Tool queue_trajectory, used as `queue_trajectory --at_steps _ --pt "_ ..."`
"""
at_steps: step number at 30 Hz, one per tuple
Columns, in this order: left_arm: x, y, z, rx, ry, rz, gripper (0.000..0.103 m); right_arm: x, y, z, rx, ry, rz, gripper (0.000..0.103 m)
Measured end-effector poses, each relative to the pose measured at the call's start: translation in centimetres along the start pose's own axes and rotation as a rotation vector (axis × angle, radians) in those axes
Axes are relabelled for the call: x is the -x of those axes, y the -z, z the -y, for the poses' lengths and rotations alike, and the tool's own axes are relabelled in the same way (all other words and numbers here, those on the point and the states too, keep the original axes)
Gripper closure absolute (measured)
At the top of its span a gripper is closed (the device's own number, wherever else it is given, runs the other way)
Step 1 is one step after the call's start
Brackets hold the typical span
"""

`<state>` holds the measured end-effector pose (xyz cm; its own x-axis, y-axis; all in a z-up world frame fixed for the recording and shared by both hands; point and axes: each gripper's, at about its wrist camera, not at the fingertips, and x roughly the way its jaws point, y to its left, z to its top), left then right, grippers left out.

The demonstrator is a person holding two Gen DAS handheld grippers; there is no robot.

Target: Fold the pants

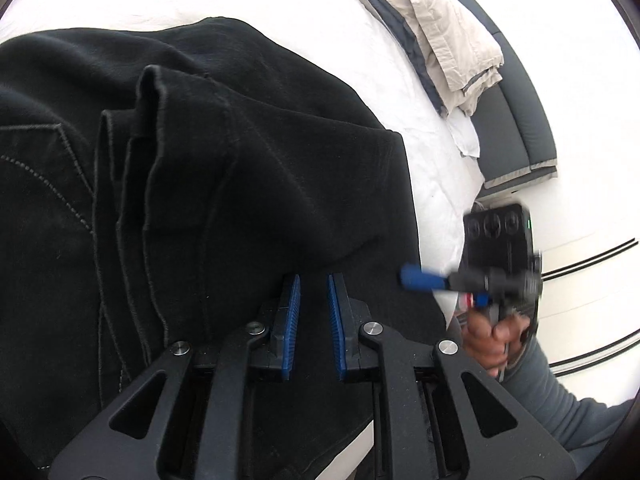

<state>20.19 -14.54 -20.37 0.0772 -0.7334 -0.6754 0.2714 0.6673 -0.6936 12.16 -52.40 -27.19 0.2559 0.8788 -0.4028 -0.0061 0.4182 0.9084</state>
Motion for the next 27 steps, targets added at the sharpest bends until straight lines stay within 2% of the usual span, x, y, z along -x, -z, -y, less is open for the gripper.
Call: queue_trajectory --at_steps 3,6,8,10,12,14,15,16,17,19,21,22,24,27 --pt "0.3 0.4 -0.4 0.001 -0.010 0.013 0.089 0.4 3.7 -1.1 0.034 0.035 -0.051 0.051" --pt "1.0 1.8 -0.5 -0.006 -0.036 0.025 0.089 1.3 4.0 -3.1 0.103 0.058 -0.092 0.049" --pt "2.3 2.9 -0.5 -0.023 -0.059 0.038 0.089 2.0 2.3 -4.6 0.159 0.048 -0.070 0.048" --pt "3.3 3.6 -0.5 -0.025 -0.077 0.051 0.089 1.0 -1.5 -5.0 0.173 0.039 -0.025 0.041" --pt "3.9 4.1 -0.5 -0.011 -0.114 0.072 0.089 -0.9 -5.8 -4.5 0.154 0.007 0.012 0.039" --pt "4.8 4.6 -0.1 -0.008 -0.145 0.096 0.089 -3.1 -8.9 -2.7 0.089 -0.018 0.020 0.032" --pt "5.4 5.0 0.1 -0.009 -0.172 0.109 0.089 -4.2 -10.1 -1.3 0.038 0.023 0.028 0.034" --pt "6.3 5.5 0.2 -0.014 -0.206 0.118 0.089 -4.2 -11.2 0.9 -0.022 0.057 0.037 0.046" --pt "6.9 5.9 0.4 -0.018 -0.241 0.125 0.089 -4.7 -11.8 1.7 -0.051 0.052 0.051 0.051" --pt "8.1 6.7 0.6 -0.015 -0.277 0.136 0.089 -3.9 -13.0 1.8 -0.073 0.013 0.147 0.050" --pt "9.2 7.5 0.8 -0.016 -0.303 0.153 0.089 -2.9 -13.5 1.3 -0.111 -0.035 0.245 0.044" --pt "9.7 7.9 0.8 -0.018 -0.318 0.162 0.089 -2.8 -13.6 0.6 -0.107 -0.049 0.263 0.039" --pt "11.0 8.5 0.7 -0.011 -0.347 0.188 0.089 -4.1 -13.0 -1.5 -0.059 -0.043 0.235 0.038" --pt "12.6 9.3 0.6 -0.007 -0.441 0.227 0.089 -6.8 -10.8 -3.7 -0.014 -0.049 0.145 0.038"
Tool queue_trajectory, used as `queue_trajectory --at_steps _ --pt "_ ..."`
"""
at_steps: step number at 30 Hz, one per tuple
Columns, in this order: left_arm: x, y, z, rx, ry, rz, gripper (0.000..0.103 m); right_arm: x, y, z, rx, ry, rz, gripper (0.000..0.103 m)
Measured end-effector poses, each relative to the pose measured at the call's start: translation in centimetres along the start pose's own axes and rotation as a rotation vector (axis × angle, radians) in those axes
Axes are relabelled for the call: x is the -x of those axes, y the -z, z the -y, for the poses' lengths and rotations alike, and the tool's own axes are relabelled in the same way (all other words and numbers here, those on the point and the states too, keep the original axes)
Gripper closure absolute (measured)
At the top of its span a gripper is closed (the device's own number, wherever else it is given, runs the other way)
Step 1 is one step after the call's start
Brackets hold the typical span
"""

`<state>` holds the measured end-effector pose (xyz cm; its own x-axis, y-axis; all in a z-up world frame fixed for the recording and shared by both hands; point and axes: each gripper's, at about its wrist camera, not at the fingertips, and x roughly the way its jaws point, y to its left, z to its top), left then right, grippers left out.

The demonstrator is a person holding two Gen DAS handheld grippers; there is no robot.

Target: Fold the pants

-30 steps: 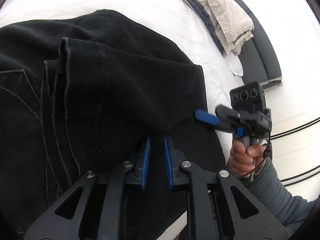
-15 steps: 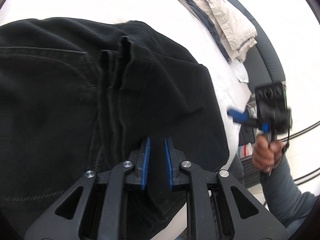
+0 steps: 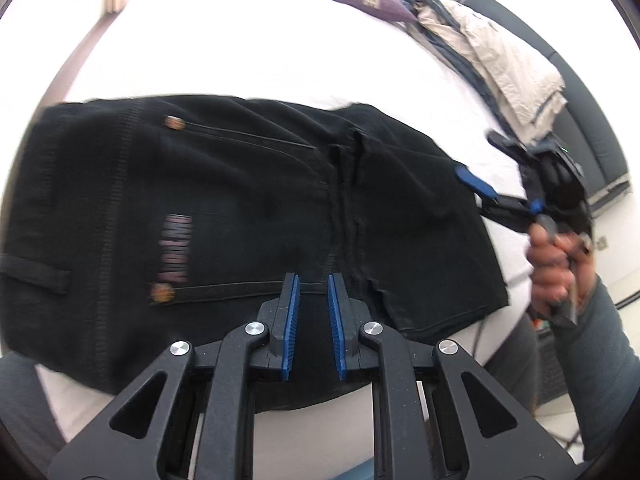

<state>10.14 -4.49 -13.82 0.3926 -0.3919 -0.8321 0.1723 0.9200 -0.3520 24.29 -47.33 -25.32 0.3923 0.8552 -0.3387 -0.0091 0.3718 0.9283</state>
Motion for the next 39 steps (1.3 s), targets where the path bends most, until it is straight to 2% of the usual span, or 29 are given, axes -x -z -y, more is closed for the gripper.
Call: queue_trajectory --at_steps 3,4,5,6,8,11,14,16,17,18,19,21,24,28,30,33,39 --pt "1.2 0.6 -0.6 0.015 -0.076 0.027 0.089 -3.0 3.6 -0.6 0.012 0.011 -0.080 0.033" --pt "1.7 0.9 -0.7 0.020 -0.102 0.028 0.089 -4.3 4.9 -0.2 0.007 0.062 -0.114 0.032" --pt "2.0 1.2 -1.1 0.024 -0.125 0.028 0.089 -5.3 5.8 0.4 0.011 0.128 -0.137 0.037" --pt "2.3 1.5 -1.5 0.027 -0.151 0.029 0.089 -5.6 6.6 0.5 0.043 0.160 -0.119 0.037" --pt "2.9 1.9 -2.6 0.043 -0.178 0.035 0.089 -5.4 7.3 0.0 0.081 0.155 -0.083 0.037" --pt "4.0 2.8 -4.2 0.090 -0.181 0.051 0.089 -5.4 7.2 -0.8 0.054 0.182 -0.084 0.037" --pt "6.2 3.4 -6.9 0.162 -0.183 0.097 0.088 -5.8 7.6 -2.1 0.085 0.188 -0.095 0.036" --pt "7.6 4.0 -9.3 0.246 -0.169 0.127 0.073 -5.9 8.0 -2.6 0.094 0.184 -0.108 0.036" --pt "8.2 4.2 -10.5 0.291 -0.150 0.148 0.040 -6.3 8.2 -2.8 0.097 0.175 -0.113 0.036" --pt "9.1 4.5 -12.3 0.344 -0.121 0.190 0.013 -6.5 8.4 -3.0 0.099 0.167 -0.116 0.036" --pt "9.8 5.0 -13.6 0.386 -0.100 0.235 0.010 -6.8 8.5 -3.2 0.100 0.157 -0.118 0.036" --pt "10.6 5.6 -15.2 0.455 -0.080 0.271 0.009 -7.2 8.9 -3.5 0.097 0.142 -0.121 0.036" --pt "10.0 6.2 -16.8 0.536 0.040 0.296 0.009 -7.7 9.2 -3.5 0.084 0.131 -0.118 0.036" --pt "7.4 7.0 -17.8 0.636 0.156 0.258 0.010 -7.3 9.4 -3.4 0.067 0.099 -0.102 0.036" --pt "5.7 7.2 -18.2 0.688 0.171 0.237 0.011 -6.9 9.5 -3.4 0.063 0.092 -0.097 0.036" --pt "4.1 7.7 -20.0 0.785 0.233 0.257 0.011 -6.7 9.6 -3.5 0.063 0.089 -0.097 0.036" --pt "2.5 7.5 -22.0 0.874 0.286 0.307 0.014 -7.0 9.9 -3.2 0.054 0.087 -0.108 0.036"
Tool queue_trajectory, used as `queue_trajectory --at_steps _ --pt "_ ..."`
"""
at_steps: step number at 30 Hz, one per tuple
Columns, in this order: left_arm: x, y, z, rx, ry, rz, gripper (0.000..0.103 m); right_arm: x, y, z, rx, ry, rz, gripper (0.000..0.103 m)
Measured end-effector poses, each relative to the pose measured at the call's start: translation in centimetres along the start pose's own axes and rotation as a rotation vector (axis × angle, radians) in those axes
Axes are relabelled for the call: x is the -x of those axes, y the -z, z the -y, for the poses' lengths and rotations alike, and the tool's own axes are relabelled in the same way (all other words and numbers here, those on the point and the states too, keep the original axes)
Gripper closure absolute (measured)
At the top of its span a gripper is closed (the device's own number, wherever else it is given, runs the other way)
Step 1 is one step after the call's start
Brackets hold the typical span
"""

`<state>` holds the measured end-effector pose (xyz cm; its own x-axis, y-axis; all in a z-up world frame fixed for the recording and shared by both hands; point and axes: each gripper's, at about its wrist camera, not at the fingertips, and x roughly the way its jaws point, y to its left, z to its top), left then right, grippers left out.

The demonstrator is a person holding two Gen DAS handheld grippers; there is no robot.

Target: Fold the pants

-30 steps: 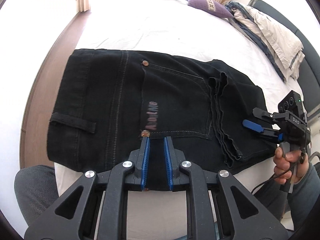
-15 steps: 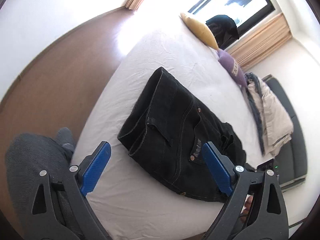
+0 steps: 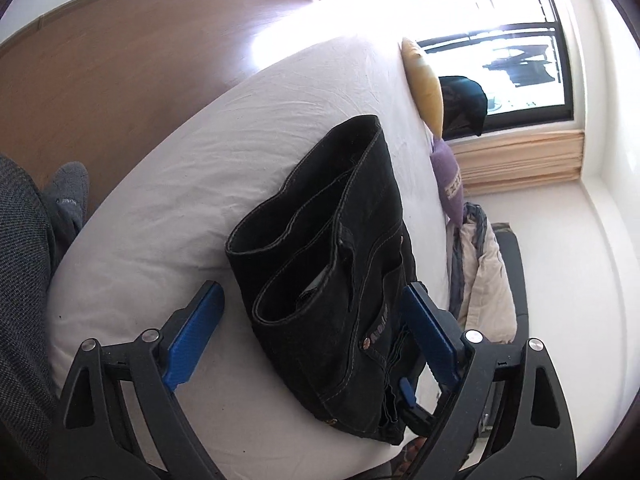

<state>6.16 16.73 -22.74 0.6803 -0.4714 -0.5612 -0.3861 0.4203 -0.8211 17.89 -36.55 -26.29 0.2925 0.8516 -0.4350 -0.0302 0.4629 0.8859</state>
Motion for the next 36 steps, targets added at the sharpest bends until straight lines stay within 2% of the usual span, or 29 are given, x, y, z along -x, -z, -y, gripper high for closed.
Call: queue_trajectory --at_steps 2,4,6,8,10,16,18,20,24,28,32,36 --pt "-0.2 -0.4 -0.5 0.035 0.022 0.013 0.015 -0.1 0.1 0.0 -0.001 -0.002 -0.002 0.036" --pt "0.1 -1.0 -1.2 0.074 0.044 0.017 0.024 -0.1 0.2 0.0 0.001 -0.002 -0.003 0.036" --pt "-0.2 -1.2 -1.7 0.126 0.056 0.014 0.057 0.1 0.2 0.1 -0.003 -0.007 0.002 0.036" --pt "-0.4 -1.6 -2.7 0.181 0.068 0.008 0.071 0.2 0.2 0.3 -0.012 -0.011 0.009 0.036" --pt "-0.5 -1.7 -3.6 0.215 0.096 0.007 0.075 0.2 0.2 0.4 -0.013 -0.010 0.011 0.036" --pt "-0.6 -2.0 -2.0 0.133 0.088 0.025 0.089 0.3 0.3 0.6 -0.016 -0.011 0.014 0.037" --pt "-0.4 -2.0 -1.1 0.102 0.088 0.031 0.091 0.1 0.4 0.7 -0.016 0.008 0.007 0.041" --pt "-0.3 -2.3 -0.1 0.070 0.083 0.037 0.092 -0.1 0.4 1.0 -0.019 0.053 -0.006 0.052" --pt "0.6 -2.1 3.4 -0.034 0.068 0.051 0.092 -0.3 0.4 1.5 -0.035 0.080 -0.010 0.054" --pt "0.3 -1.1 9.9 -0.235 0.053 0.068 0.092 -0.6 0.3 1.4 -0.013 0.111 -0.013 0.053" --pt "-1.2 1.7 17.0 -0.433 0.074 0.034 0.092 -0.7 0.2 1.5 -0.018 0.105 0.004 0.052" --pt "-3.9 6.7 23.5 -0.646 0.080 -0.036 0.092 -0.4 -0.1 1.7 -0.038 0.065 -0.010 0.048"
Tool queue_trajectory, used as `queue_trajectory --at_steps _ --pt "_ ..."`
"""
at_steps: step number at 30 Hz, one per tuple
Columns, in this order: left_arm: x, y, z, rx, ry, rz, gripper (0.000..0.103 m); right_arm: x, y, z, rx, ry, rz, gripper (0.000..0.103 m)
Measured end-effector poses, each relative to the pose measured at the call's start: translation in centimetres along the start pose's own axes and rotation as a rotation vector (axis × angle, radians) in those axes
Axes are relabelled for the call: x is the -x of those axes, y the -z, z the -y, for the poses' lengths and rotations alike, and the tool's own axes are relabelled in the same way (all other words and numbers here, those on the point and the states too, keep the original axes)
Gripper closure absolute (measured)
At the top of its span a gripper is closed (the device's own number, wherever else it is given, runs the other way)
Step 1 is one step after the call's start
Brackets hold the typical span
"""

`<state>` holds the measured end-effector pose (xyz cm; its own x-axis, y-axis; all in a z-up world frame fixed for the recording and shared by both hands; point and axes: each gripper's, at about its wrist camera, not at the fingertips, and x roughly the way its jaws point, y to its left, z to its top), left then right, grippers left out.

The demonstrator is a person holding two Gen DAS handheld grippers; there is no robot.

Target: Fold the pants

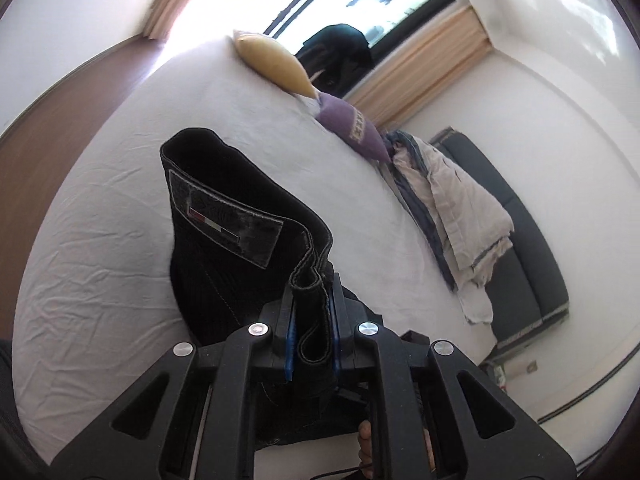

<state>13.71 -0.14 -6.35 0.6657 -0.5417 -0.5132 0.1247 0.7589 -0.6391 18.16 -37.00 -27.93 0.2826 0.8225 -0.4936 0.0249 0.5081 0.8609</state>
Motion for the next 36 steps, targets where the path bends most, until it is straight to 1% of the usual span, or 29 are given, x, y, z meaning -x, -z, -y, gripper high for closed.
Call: queue_trajectory --at_steps 1,2,3,4,6,7,8,9,11,13,15,16,18,21,22,23,24,26,27,28,29,30,31,34,36 --pt "-0.8 0.5 1.9 -0.052 0.007 -0.023 0.092 0.4 -0.2 0.1 -0.021 -0.018 -0.007 0.046" --pt "-1.8 1.2 3.6 -0.097 0.015 -0.045 0.092 1.0 -0.5 0.3 -0.049 -0.050 -0.003 0.039" --pt "-2.9 2.0 5.1 -0.134 0.024 -0.070 0.092 1.9 -0.8 0.4 -0.071 -0.088 0.018 0.034" --pt "-3.5 3.0 6.3 -0.163 0.034 -0.095 0.092 3.1 -1.2 0.5 -0.083 -0.113 0.047 0.027" --pt "-5.6 4.8 8.1 -0.214 0.038 -0.148 0.092 5.3 -2.0 0.4 -0.087 -0.151 0.078 0.024" --pt "-6.7 5.8 8.8 -0.230 0.038 -0.177 0.092 6.3 -2.4 0.1 -0.078 -0.182 0.078 0.024" --pt "-7.6 6.6 9.2 -0.239 0.039 -0.204 0.092 7.3 -2.8 -0.3 -0.061 -0.194 0.079 0.023" --pt "-8.1 7.5 9.5 -0.254 0.036 -0.218 0.092 8.3 -3.2 -0.8 -0.037 -0.185 0.084 0.023" --pt "-9.1 8.7 10.3 -0.293 0.023 -0.242 0.092 10.0 -3.8 -1.4 -0.006 -0.170 0.098 0.019" --pt "-10.0 9.6 10.3 -0.289 0.022 -0.264 0.092 11.5 -4.3 -1.4 0.003 -0.222 0.113 0.018" --pt "-10.9 10.0 10.7 -0.302 0.016 -0.270 0.092 12.9 -4.4 -1.0 -0.008 -0.197 0.162 0.017" --pt "-11.1 10.2 10.9 -0.316 0.008 -0.273 0.092 13.4 -4.4 -0.6 -0.019 -0.187 0.171 0.016" --pt "-11.5 10.9 11.5 -0.356 -0.011 -0.274 0.092 12.9 -4.1 -0.9 -0.018 -0.177 0.141 0.016" --pt "-12.5 12.0 12.8 -0.423 -0.037 -0.283 0.092 11.8 -3.5 -2.3 0.043 -0.122 0.083 0.017" --pt "-13.4 12.1 13.7 -0.440 -0.044 -0.290 0.092 11.6 -3.3 -2.9 0.075 -0.102 0.070 0.018" --pt "-13.8 12.5 14.0 -0.452 -0.050 -0.296 0.092 11.6 -3.0 -3.6 0.111 -0.060 0.062 0.023" --pt "-14.2 12.9 14.3 -0.467 -0.056 -0.301 0.092 11.4 -2.9 -4.2 0.149 0.004 0.053 0.027" --pt "-14.9 13.8 15.2 -0.504 -0.072 -0.309 0.092 11.1 -2.7 -5.2 0.210 0.135 0.020 0.042" --pt "-15.1 14.1 15.5 -0.516 -0.078 -0.315 0.092 11.0 -2.6 -5.5 0.234 0.181 0.003 0.047" --pt "-15.6 14.6 15.6 -0.524 -0.082 -0.322 0.092 10.9 -2.4 -5.9 0.261 0.223 -0.014 0.061" --pt "-16.0 15.0 16.0 -0.535 -0.086 -0.329 0.092 10.7 -2.1 -6.1 0.288 0.266 -0.020 0.069" --pt "-16.4 15.5 16.3 -0.548 -0.091 -0.333 0.092 11.1 -2.2 -6.1 0.305 0.306 -0.020 0.072" --pt "-16.5 15.9 16.5 -0.559 -0.092 -0.335 0.092 11.5 -2.2 -6.1 0.316 0.335 -0.014 0.081" --pt "-17.6 16.9 17.7 -0.589 -0.088 -0.342 0.092 12.4 -2.4 -5.8 0.341 0.377 0.001 0.086" --pt "-18.3 17.2 18.8 -0.608 -0.084 -0.344 0.092 13.6 -2.3 -5.5 0.343 0.380 0.016 0.086"
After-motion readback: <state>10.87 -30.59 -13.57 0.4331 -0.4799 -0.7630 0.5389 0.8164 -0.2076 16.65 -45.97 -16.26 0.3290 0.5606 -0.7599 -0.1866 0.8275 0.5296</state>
